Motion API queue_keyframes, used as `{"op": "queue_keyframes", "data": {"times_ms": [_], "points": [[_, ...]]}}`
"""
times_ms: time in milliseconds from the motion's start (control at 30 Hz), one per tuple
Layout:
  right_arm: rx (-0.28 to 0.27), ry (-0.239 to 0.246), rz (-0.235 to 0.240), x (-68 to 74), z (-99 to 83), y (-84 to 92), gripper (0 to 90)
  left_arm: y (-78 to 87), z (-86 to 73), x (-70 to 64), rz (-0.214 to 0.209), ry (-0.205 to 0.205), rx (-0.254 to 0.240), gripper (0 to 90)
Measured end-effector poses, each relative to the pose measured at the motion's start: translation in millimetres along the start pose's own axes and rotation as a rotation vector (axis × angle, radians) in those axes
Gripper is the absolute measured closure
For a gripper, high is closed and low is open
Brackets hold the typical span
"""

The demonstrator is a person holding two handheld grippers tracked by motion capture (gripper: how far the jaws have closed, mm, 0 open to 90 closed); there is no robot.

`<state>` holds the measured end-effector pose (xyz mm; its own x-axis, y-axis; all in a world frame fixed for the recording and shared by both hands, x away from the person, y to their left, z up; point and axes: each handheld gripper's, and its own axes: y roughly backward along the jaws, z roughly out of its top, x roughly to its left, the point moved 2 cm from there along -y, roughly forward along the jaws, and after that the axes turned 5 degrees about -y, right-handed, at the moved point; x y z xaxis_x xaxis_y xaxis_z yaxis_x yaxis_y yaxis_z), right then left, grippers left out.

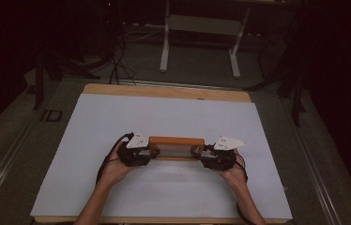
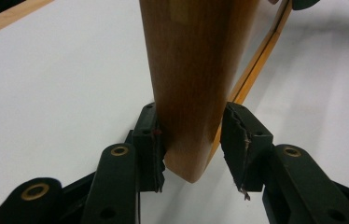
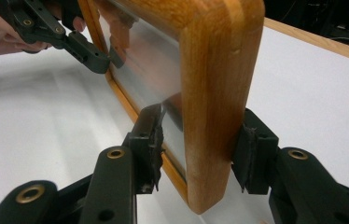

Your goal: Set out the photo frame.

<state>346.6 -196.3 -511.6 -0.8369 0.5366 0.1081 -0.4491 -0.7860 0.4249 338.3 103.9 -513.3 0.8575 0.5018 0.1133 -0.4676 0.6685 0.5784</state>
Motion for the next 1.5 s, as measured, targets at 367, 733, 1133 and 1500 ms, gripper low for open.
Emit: {"op": "queue_keyframes", "data": {"times_ms": [367,733,1133,1500], "points": [[-0.013,-0.053,0.021,-1.5,0.1,-0.4,57.1,2.7,-1.6,4.0,-0.052,0.063,-0.011,60.9],[-0.001,-0.095,0.031,-1.3,-0.8,-4.5,57.0,4.1,-4.3,6.8,-0.079,0.112,-0.001,60.9],[0.02,-0.136,0.04,-1.0,-2.6,-9.7,56.9,3.7,-9.4,10.0,-0.108,0.172,0.011,60.7],[0.035,-0.175,0.05,-2.0,-5.4,-14.5,56.9,2.2,-13.9,12.6,-0.129,0.217,0.029,60.5]]}}
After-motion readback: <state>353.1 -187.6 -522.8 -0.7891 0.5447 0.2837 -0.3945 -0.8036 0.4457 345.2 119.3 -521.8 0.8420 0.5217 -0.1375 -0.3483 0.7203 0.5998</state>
